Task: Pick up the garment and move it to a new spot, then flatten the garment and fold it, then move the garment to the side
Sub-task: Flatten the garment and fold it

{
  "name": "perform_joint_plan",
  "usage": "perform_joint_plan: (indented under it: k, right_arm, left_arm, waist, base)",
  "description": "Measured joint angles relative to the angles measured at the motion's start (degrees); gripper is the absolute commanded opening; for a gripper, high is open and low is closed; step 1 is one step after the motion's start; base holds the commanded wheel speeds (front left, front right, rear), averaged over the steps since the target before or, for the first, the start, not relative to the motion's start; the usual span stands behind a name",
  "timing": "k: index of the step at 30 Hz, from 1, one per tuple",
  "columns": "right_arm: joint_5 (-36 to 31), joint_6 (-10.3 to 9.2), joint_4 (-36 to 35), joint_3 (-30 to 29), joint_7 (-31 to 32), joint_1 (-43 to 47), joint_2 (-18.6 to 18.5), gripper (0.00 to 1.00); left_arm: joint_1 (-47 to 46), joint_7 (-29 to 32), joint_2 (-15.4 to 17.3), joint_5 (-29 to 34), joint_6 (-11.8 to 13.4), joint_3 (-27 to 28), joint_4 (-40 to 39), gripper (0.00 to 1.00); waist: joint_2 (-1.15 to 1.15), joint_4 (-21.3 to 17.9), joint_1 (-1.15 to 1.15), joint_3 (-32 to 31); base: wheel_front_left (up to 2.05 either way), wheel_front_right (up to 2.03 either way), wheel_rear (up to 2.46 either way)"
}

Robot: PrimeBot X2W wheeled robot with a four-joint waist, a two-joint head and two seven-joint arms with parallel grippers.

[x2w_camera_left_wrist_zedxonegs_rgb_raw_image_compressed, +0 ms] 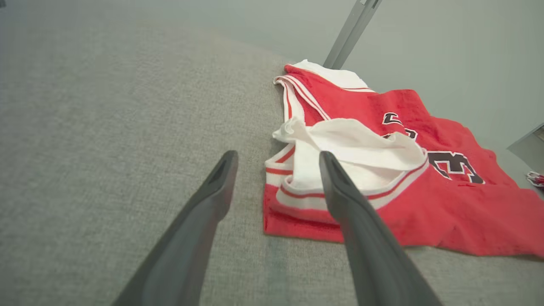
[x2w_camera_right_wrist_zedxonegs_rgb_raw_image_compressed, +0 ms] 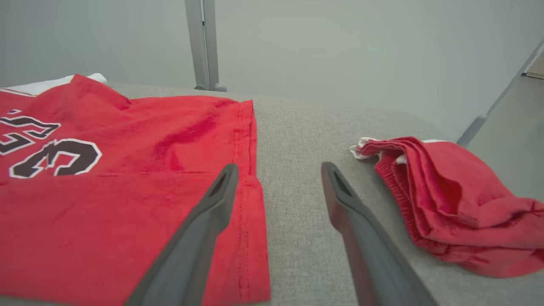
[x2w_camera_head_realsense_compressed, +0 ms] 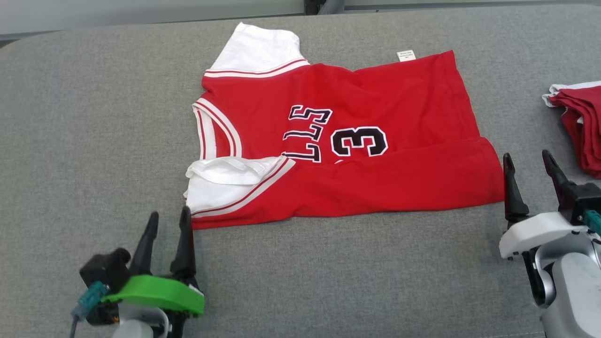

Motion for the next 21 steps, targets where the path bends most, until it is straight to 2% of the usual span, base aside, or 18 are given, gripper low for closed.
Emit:
perform_joint_plan:
  k: [3,9,13,19,20,21]
  right_arm:
    - [0.26,0.00,-0.77,-1.13,0.00,2.16,0.44,1.00]
    - [1.07,-0.01,0.11,-1.30,0.00,3.70,0.75,1.00]
    - [3.31,-0.01,4.66,1.36,0.00,3.54,0.67,1.00]
    - [8.20,-0.01,10.38,4.91,0.00,0.25,0.01,1.00]
    - [9.01,-0.01,11.47,5.58,0.00,-0.18,-0.19,1.00]
    - [9.92,-0.01,12.49,6.27,0.00,-0.68,-0.37,1.00]
  left_arm:
    - [2.58,0.89,-0.80,-1.35,-0.02,-1.12,2.55,1.00]
    - [2.01,2.38,-1.45,-2.45,0.12,-2.57,6.23,1.00]
    - [-0.21,3.38,-1.53,-2.61,1.05,-2.58,9.14,1.00]
    - [-3.51,4.05,-1.69,-4.13,0.80,-2.69,12.48,1.00]
    - [-4.00,4.10,-1.72,-4.63,0.75,-2.71,12.87,0.95]
    - [-4.52,4.10,-1.75,-4.93,0.74,-2.85,13.27,0.68]
  waist:
    - [0.00,-0.03,0.00,-0.82]
    - [0.00,-0.02,0.00,-1.71]
    - [0.00,-0.41,0.00,-1.88]
    - [0.00,-0.79,0.00,-1.44]
    - [0.00,-0.79,0.00,-1.31]
    - [0.00,-0.79,0.00,-1.17]
  base:
    - [0.00,0.00,0.00]
    - [0.00,0.00,0.00]
    - [0.00,0.00,0.00]
    - [0.00,0.00,0.00]
    - [0.00,0.00,0.00]
    - [0.00,0.00,0.00]
